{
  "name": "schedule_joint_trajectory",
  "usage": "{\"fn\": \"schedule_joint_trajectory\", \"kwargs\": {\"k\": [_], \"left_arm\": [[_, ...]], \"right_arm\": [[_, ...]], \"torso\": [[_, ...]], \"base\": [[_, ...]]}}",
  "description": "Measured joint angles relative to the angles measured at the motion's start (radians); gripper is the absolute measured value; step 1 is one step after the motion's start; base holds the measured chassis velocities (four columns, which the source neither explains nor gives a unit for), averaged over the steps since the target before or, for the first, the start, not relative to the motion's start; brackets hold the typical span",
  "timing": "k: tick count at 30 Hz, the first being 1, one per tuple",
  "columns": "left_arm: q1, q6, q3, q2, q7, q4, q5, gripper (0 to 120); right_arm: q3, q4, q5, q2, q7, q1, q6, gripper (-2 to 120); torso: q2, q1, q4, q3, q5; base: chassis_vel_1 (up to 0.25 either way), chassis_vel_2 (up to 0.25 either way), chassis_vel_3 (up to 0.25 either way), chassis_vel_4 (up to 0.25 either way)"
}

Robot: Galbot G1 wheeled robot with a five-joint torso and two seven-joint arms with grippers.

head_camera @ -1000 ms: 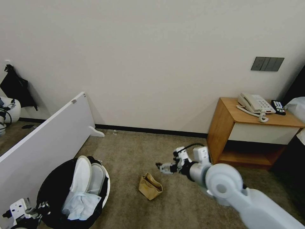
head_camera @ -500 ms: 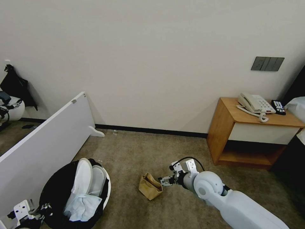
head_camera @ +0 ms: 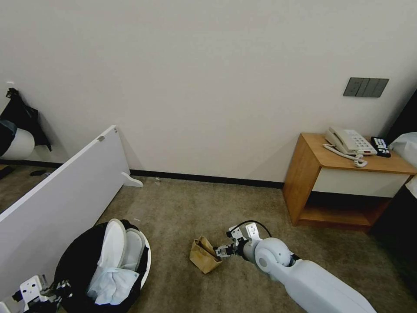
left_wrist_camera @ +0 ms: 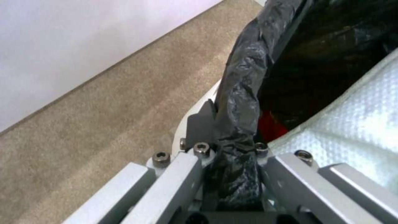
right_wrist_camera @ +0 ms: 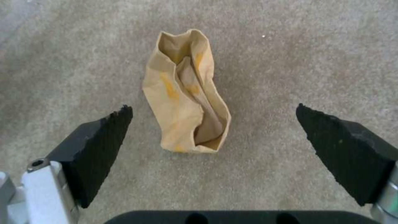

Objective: Pick up the trash bin, then pick up the garbage from the floor and place it into the trash bin.

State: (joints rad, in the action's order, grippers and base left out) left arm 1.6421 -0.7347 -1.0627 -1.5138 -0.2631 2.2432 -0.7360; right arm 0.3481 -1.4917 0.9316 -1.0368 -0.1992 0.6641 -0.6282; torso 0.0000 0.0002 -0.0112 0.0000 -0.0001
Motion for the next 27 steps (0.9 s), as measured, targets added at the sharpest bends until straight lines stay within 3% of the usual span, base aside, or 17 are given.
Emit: {"fn": "schedule_joint_trajectory", "kwargs": {"k": [12, 19, 27], "left_arm": [[0.002, 0.001, -0.005, -0.003, 0.0, 0.004, 0.0, 2], [0.0, 0.001, -0.008, -0.003, 0.0, 0.002, 0.0, 2], [-0.002, 0.002, -0.007, -0.003, 0.0, -0.005, 0.002, 2]], "right_arm": [[0.037, 0.14, -0.076, -0.095, 0.072, -0.036, 0.076, 100], [0.064, 0.268, -0.127, -0.192, 0.132, -0.071, 0.127, 100], [0.074, 0.375, -0.174, -0.238, 0.172, -0.078, 0.165, 100]], "torso": [[0.0, 0.0, 0.0, 0.0, -0.0003], [0.0, 0.0, 0.0003, 0.0, 0.0], [0.0, 0.0, 0.0, 0.0, -0.0001]], "base": [[0.0, 0.0, 0.0, 0.0], [0.0, 0.0, 0.0, 0.0], [0.0, 0.0, 0.0, 0.0]]}}
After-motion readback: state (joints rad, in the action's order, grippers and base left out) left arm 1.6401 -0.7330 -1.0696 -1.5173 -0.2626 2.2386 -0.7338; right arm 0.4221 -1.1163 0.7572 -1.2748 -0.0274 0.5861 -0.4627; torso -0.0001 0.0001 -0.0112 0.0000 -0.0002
